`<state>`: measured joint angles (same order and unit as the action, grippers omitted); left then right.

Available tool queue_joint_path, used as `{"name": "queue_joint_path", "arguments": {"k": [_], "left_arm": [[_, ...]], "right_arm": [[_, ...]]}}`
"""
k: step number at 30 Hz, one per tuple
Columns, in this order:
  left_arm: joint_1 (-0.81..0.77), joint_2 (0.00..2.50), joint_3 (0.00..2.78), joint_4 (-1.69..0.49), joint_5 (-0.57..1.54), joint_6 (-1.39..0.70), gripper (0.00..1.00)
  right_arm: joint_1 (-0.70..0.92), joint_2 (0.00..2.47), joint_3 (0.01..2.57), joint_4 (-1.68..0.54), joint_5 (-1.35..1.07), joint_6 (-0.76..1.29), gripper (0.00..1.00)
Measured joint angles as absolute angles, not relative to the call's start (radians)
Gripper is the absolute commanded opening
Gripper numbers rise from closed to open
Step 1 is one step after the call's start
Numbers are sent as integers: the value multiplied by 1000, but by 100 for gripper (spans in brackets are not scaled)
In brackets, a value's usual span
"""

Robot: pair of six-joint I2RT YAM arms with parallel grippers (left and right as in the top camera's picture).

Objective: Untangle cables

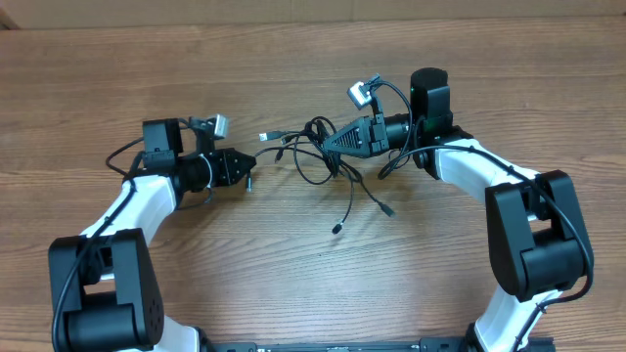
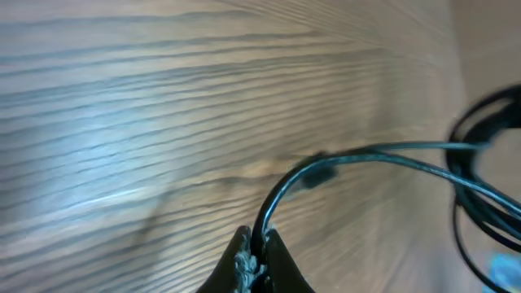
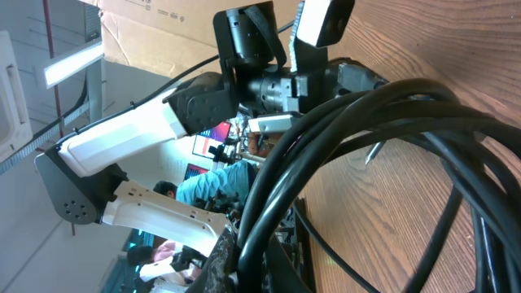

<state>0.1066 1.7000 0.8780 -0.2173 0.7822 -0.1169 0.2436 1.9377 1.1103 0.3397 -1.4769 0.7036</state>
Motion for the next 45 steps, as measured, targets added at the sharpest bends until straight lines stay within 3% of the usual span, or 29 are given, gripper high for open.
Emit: {"name": "queue_joint_path", "arguments": {"k": [23,38,45], "left_arm": [[363,1700,878,-352,516,-379,4],[381,1700,878,-374,336,-481,4],[381,1700,878,-373,320,-496,26]], "right_arm": [[244,1938,1110,340,-1478,707,4],[244,1938,1110,339,-1494,707,4],[244,1938,1110,340,-1497,707,4]]}}
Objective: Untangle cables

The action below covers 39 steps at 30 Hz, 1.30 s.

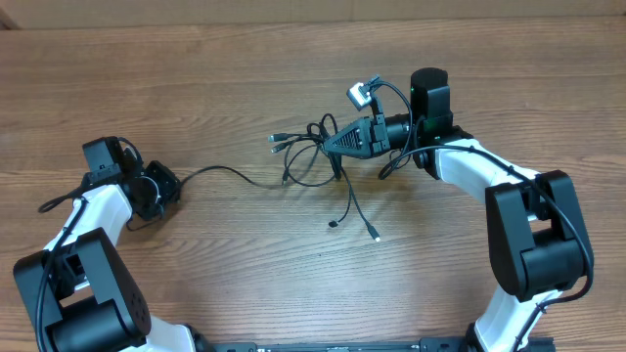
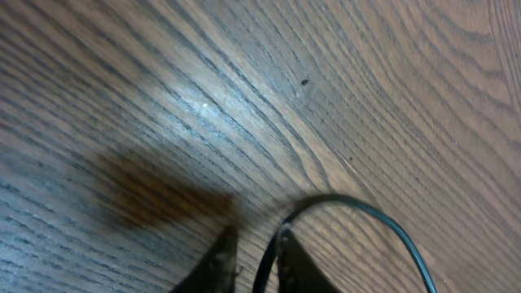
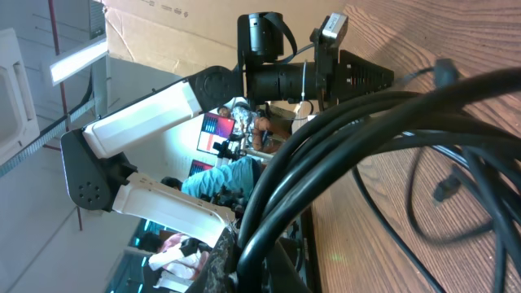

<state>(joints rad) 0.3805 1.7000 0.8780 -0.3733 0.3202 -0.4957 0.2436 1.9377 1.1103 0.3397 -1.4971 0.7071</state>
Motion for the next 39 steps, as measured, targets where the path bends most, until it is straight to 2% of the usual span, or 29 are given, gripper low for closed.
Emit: {"name": "queue_joint_path", "arguments": {"k": [2,4,9,14,22,28,35,38,39], "left_arm": [[381,1700,878,-371,321,-498,44],[381,1700,878,-368,333,-497,53],[380,1700,878,-336,450,-463,50],[369,1700,878,-273,694,-314,54],[215,1700,878,-230,1060,-48,56],[60,1700,878,-158,1143,11,64],[-38,1700,878,-117,1156,29,66],[-59,1700,878,-102,1126,20,65],[-63,1700,878,-99,1113,13,61]], "right_arm": [[244,1938,1110,340,-1497,707,4],[244,1938,1110,340,-1497,707,4],[244,1938,1110,340,-1497,707,4],[244,1938,1110,340,-1497,707,4],[244,1938,1110,340,-1495,707,4],[244,1938,1110,316,-1472,707,4],[245,1938,1110,303,-1457,707,4],[254,1938,1110,303,-1455,706,4],[258,1938,1110,303,-1454,707,4]]}}
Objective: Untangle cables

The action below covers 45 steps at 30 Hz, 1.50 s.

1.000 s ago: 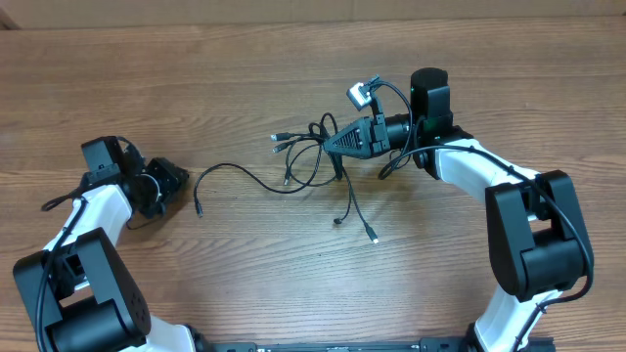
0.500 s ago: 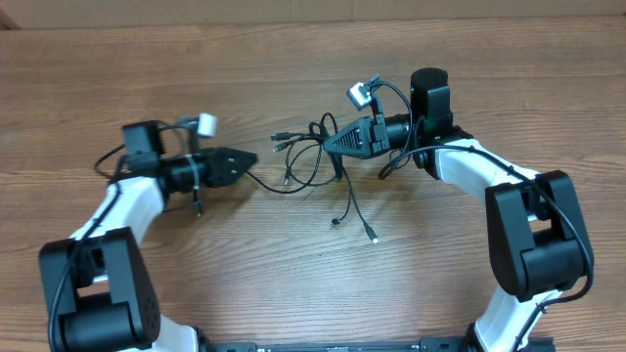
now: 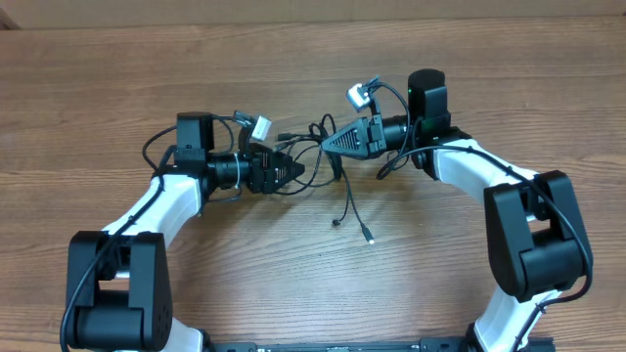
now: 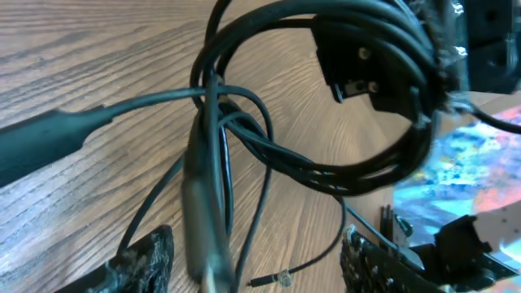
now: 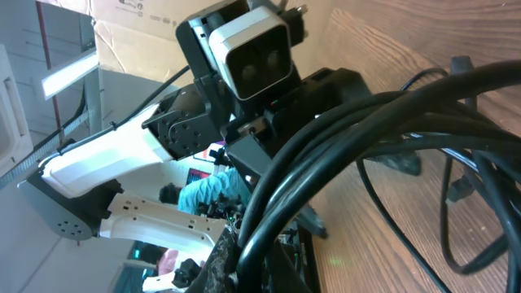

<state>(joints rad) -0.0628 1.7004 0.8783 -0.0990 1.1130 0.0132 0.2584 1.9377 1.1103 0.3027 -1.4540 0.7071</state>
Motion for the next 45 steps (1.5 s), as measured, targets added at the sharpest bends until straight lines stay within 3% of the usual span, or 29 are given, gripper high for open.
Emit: {"name": "queue_joint_path", "arguments": {"k": [3,6,17,29,38,45], "left_arm": [[-71,1700,878,-94,1068,-12,39],[-71,1700,878,-90,1018,-51,26],[-71,1700,878,-157,644,-229,22],[-65,1700,878,-160,540,-280,18],[35,1700,878,-187,537,-303,35],[18,1700,878,-196,580,-308,61]], "right_arm": [[276,1938,1110,303,-1451,707,4],[290,1938,1110,303,-1450,706,4],[295,1938,1110,297,-1421,706,4],[295,1937,1110,-9,-1210,544,4],[297,1937,1110,-203,-1065,390,4],[321,1937,1110,-215,-991,348,4]]}}
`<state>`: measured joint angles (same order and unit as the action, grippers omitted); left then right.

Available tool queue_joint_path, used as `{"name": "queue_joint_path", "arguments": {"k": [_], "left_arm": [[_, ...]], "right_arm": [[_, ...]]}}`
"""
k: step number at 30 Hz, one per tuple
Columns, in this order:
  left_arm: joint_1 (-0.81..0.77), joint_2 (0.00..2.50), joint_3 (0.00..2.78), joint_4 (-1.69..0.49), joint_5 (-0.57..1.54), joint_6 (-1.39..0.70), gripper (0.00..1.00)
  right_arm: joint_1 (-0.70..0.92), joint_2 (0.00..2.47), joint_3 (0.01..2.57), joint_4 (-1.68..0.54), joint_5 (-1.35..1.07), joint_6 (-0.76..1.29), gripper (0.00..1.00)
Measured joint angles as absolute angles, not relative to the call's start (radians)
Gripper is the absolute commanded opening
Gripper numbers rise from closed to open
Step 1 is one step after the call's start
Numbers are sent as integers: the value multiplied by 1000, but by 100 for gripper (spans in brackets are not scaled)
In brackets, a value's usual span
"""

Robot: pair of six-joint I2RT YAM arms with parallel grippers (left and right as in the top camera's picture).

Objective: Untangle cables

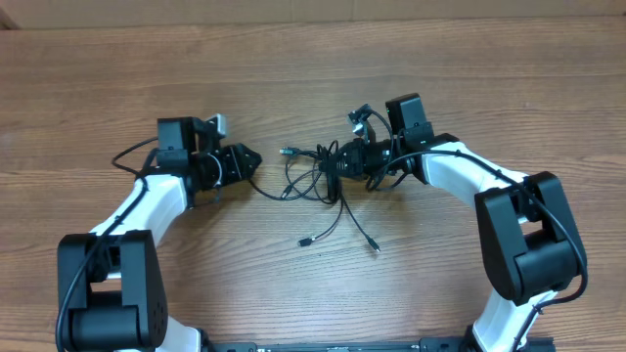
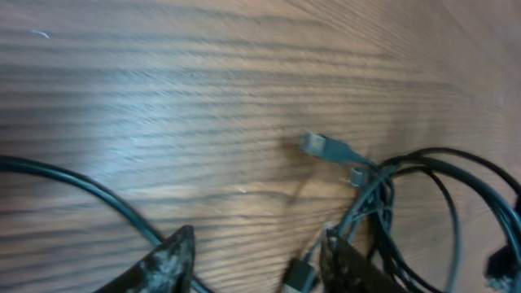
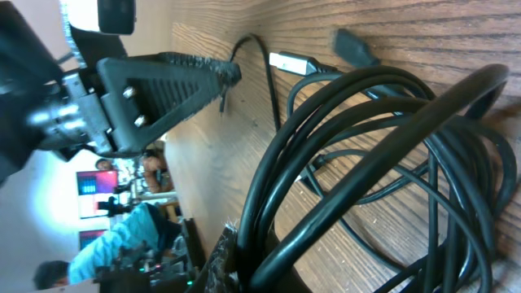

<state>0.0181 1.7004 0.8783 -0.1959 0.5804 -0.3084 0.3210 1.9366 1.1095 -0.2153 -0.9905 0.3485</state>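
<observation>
A tangle of thin black cables (image 1: 315, 174) lies at the table's middle, with loose ends trailing toward the front (image 1: 306, 240). My right gripper (image 1: 335, 162) is shut on several looped strands (image 3: 383, 106) at the tangle's right side. My left gripper (image 1: 252, 156) stands open just left of the tangle. Its fingers (image 2: 175, 260) are spread wide, with one strand (image 2: 89, 191) running under the left one and a plug (image 2: 299, 277) lying between them. A grey plug end (image 2: 321, 145) points away from the tangle.
The wooden table (image 1: 313, 59) stretches all round the cables. Both white arms (image 1: 147, 200) reach in from the front corners. A second loose plug (image 1: 377, 249) lies near the front of the tangle.
My left gripper, open among the tangle's strands before, now sits further left, clear of the loops. The right gripper has shifted left and nearer, still holding the bundle, which now lies spread on the table.
At first my left gripper was shut on a cable end beside the tangle while the right held the bundle. Then the left arm was far out left with one strand stretched after it. Later it stood open at the tangle. Now it is back just left of it.
</observation>
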Motion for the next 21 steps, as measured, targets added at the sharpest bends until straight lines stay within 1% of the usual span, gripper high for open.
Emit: {"name": "queue_joint_path", "arguments": {"k": [2,4,11,16,18,21], "left_arm": [[-9,1700,878,-206,588,-303,66],[-54,1700,878,-211,581,-294,67],[-205,1700,878,-213,394,-301,67],[-273,1700,878,-200,258,-313,67],[-281,1700,878,-191,229,-313,67],[-275,1700,878,-189,200,-315,68]], "right_arm": [[329,1935,1110,-220,-971,343,4],[337,1934,1110,-223,-947,339,4],[343,1933,1110,-231,-918,339,4],[343,1933,1110,-238,-908,339,4],[343,1933,1110,-239,-906,339,10],[347,1933,1110,-241,-897,337,25]]}}
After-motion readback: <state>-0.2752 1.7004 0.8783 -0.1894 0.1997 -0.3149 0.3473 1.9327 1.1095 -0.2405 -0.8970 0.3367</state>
